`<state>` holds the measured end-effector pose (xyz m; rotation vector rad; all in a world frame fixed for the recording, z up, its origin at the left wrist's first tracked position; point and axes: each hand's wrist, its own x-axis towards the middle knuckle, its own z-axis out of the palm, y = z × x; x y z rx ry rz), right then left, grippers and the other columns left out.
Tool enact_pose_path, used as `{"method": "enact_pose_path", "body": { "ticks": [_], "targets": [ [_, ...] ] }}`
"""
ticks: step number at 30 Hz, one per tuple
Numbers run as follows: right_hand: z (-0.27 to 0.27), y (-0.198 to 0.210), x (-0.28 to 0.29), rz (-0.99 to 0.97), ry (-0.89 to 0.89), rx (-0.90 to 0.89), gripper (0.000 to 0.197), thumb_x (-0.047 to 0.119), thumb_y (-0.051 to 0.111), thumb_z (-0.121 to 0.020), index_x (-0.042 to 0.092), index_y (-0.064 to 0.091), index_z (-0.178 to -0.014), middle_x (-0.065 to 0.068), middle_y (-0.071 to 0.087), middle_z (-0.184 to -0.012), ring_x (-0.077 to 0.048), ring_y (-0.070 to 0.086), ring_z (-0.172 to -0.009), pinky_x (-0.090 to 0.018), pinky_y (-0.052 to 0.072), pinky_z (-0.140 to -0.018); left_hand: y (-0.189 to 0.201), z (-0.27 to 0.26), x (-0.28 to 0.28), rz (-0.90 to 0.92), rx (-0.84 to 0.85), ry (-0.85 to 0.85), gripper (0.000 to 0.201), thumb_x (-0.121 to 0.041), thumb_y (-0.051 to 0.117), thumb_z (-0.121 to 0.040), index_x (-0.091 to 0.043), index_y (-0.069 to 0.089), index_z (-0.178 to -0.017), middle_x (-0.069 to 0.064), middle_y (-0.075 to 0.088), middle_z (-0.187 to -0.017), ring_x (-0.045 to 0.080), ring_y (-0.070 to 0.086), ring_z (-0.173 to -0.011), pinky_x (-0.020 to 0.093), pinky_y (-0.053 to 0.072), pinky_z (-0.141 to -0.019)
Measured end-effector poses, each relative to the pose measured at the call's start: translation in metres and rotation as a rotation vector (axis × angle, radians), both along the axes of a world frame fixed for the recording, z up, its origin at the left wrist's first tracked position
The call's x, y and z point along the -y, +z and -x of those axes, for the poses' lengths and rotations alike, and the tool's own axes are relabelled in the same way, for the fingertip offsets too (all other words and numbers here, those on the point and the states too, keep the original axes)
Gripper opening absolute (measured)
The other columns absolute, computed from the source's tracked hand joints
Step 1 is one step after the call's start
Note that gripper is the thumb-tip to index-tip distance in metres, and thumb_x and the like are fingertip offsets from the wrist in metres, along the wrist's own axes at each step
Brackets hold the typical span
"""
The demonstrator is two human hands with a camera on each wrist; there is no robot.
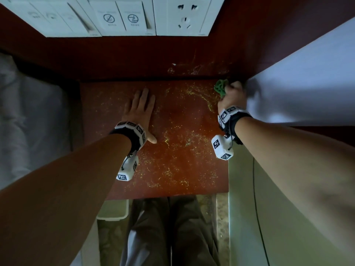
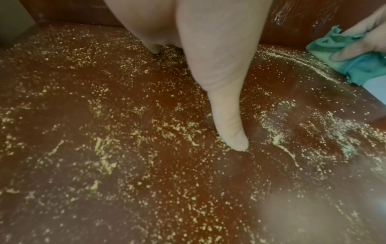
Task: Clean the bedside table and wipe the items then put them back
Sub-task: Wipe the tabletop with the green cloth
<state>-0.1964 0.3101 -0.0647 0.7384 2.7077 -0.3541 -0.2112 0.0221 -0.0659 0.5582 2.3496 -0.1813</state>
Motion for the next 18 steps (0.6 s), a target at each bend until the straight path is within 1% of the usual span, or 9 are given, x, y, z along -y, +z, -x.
{"method": "enact_pose_path", "body": {
  "ticks": [1,3,5,7,9,11,13,16,18],
  "targets": [
    [-0.002,0.000,0.002,-0.005,0.057,0.009,0.045,0.004,0.060,-0.087,0.008,0.055,-0.132,-0.009,0.044,-0.135,-0.033,0.043,-0.122,-0.040,0.042,-0.104,0.002,0.000,-0.001,0.003,0.003,0.001,0.161,-0.066,0.088,-0.045,-0.018,-0.020,-0.154,0.008,-0.029,-0.159,0.032,-0.018,-0.149,0.052,0.003,-0.121],
    [-0.007,0.000,0.008,0.028,0.133,0.012,0.045,0.004,0.065,-0.083,0.013,0.061,-0.127,-0.003,0.049,-0.132,-0.031,0.047,-0.118,-0.037,0.045,-0.100,0.004,0.000,-0.002,0.006,0.016,0.006,0.161,-0.064,0.088,-0.045,-0.017,-0.020,-0.154,0.009,-0.029,-0.159,0.033,-0.018,-0.149,0.052,0.003,-0.120],
    [-0.017,0.000,0.019,0.062,0.156,-0.020,0.041,0.005,0.066,-0.083,0.017,0.065,-0.122,0.003,0.054,-0.126,-0.026,0.052,-0.113,-0.030,0.045,-0.093,0.007,0.000,-0.003,0.012,0.020,0.007,0.161,-0.063,0.089,-0.046,-0.016,-0.021,-0.154,0.010,-0.029,-0.159,0.033,-0.019,-0.149,0.053,0.003,-0.121],
    [-0.030,0.001,0.030,0.101,0.173,-0.068,0.036,0.007,0.067,-0.083,0.019,0.068,-0.117,0.007,0.058,-0.122,-0.021,0.056,-0.110,-0.027,0.045,-0.090,0.009,0.000,-0.004,0.019,0.023,0.010,0.161,-0.062,0.089,-0.046,-0.016,-0.021,-0.154,0.010,-0.030,-0.159,0.034,-0.019,-0.149,0.053,0.004,-0.122],
    [-0.044,0.001,0.039,0.127,0.249,-0.064,0.037,0.009,0.069,-0.082,0.021,0.068,-0.117,0.008,0.060,-0.119,-0.020,0.058,-0.106,-0.028,0.047,-0.086,0.011,0.000,-0.005,0.022,0.022,0.008,0.161,-0.062,0.090,-0.046,-0.015,-0.021,-0.154,0.010,-0.030,-0.159,0.034,-0.019,-0.149,0.054,0.005,-0.122],
    [-0.055,0.002,0.045,0.133,0.331,-0.047,0.039,0.009,0.067,-0.083,0.023,0.067,-0.119,0.007,0.061,-0.119,-0.023,0.058,-0.104,-0.029,0.049,-0.083,0.011,0.000,-0.005,0.024,0.023,0.009,0.161,-0.061,0.090,-0.047,-0.015,-0.021,-0.154,0.010,-0.030,-0.159,0.033,-0.019,-0.149,0.054,0.004,-0.122],
    [-0.060,0.001,0.047,0.162,0.365,-0.036,0.040,0.008,0.065,-0.085,0.023,0.066,-0.122,0.004,0.062,-0.119,-0.023,0.059,-0.105,-0.028,0.048,-0.083,0.012,-0.001,-0.005,0.027,0.028,0.015,0.161,-0.060,0.090,-0.047,-0.016,-0.022,-0.153,0.010,-0.030,-0.159,0.033,-0.019,-0.149,0.054,0.005,-0.122],
    [-0.054,0.007,0.041,0.246,0.271,-0.046,0.032,0.012,0.065,-0.089,0.015,0.066,-0.121,0.001,0.062,-0.115,-0.019,0.059,-0.103,-0.022,0.043,-0.085,0.012,-0.001,-0.006,0.027,0.024,0.019,0.160,-0.060,0.090,-0.047,-0.016,-0.021,-0.154,0.010,-0.030,-0.159,0.033,-0.019,-0.149,0.053,0.005,-0.122],
    [-0.046,0.013,0.031,0.216,0.129,-0.148,0.026,0.013,0.061,-0.089,0.009,0.066,-0.114,-0.005,0.060,-0.115,-0.023,0.059,-0.102,-0.024,0.044,-0.085,0.012,-0.001,-0.007,0.032,0.025,0.018,0.160,-0.060,0.090,-0.047,-0.016,-0.022,-0.153,0.010,-0.030,-0.159,0.033,-0.019,-0.149,0.053,0.005,-0.121]
  ]
}}
